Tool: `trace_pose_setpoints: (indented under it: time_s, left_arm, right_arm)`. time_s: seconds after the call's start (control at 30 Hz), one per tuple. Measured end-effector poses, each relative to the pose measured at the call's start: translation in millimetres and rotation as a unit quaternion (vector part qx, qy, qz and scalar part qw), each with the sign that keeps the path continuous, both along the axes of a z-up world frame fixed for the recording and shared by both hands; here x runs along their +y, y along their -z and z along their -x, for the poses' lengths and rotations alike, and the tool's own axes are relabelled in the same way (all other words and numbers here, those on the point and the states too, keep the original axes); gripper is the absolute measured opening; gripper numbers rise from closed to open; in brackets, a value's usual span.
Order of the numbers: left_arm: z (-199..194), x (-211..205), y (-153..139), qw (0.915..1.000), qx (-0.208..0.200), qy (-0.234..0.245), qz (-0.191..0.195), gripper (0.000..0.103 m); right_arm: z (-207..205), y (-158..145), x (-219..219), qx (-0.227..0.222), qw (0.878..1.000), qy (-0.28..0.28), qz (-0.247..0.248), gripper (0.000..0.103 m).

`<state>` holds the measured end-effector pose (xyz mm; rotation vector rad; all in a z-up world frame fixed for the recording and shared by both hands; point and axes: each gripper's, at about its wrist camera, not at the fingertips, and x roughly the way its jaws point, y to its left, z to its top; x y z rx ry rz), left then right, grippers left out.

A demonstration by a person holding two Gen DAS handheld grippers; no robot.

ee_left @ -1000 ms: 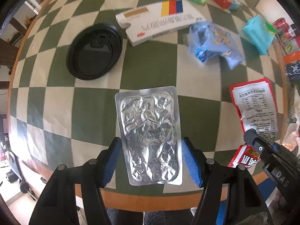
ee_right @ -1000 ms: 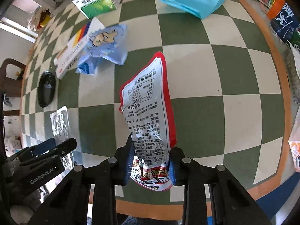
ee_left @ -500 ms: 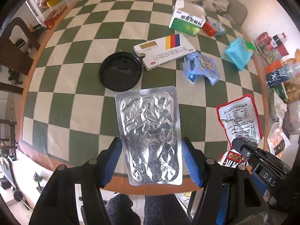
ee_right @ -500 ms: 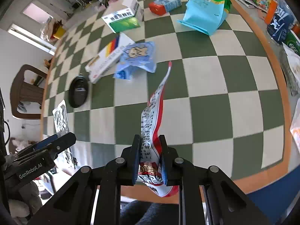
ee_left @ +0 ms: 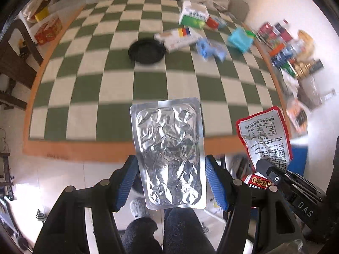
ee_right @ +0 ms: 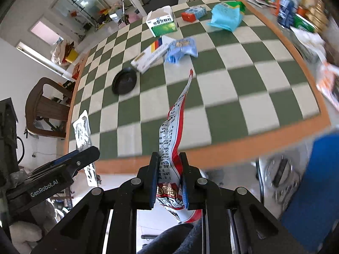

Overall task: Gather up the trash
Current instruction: 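Carry the foil pack and snack wrapper to the bin and release both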

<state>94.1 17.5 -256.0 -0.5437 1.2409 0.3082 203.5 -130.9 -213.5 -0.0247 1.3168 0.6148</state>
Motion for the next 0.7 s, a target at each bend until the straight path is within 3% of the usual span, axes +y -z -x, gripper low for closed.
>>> trace_pose_setpoints:
  time_s: [0.17, 0.33, 0.53, 0.7]
  left_arm:
    - [39, -14, 41, 0.9984, 0.040, 0.012, 0.037, 0.062]
    - [61, -14, 118, 0.9920, 0.094, 0.001, 0.084, 0.062]
    - [60, -3, 247, 0.9807, 0.139, -0.021, 0.136, 0.062]
    - [53, -2, 347, 0.9682, 0.173, -0.011, 0.181, 0.063]
  right_arm:
    - [60, 37, -25, 0.036, 0.999, 0.029, 0.018, 0.019]
    - [93, 104, -42, 0.088, 0.994, 0.041, 0.042, 0.019]
    - [108, 226, -51, 0.150, 0.986, 0.055, 0.052, 0.019]
    - [100, 339, -45, 0.189, 0.979, 0.064, 0.048, 0.019]
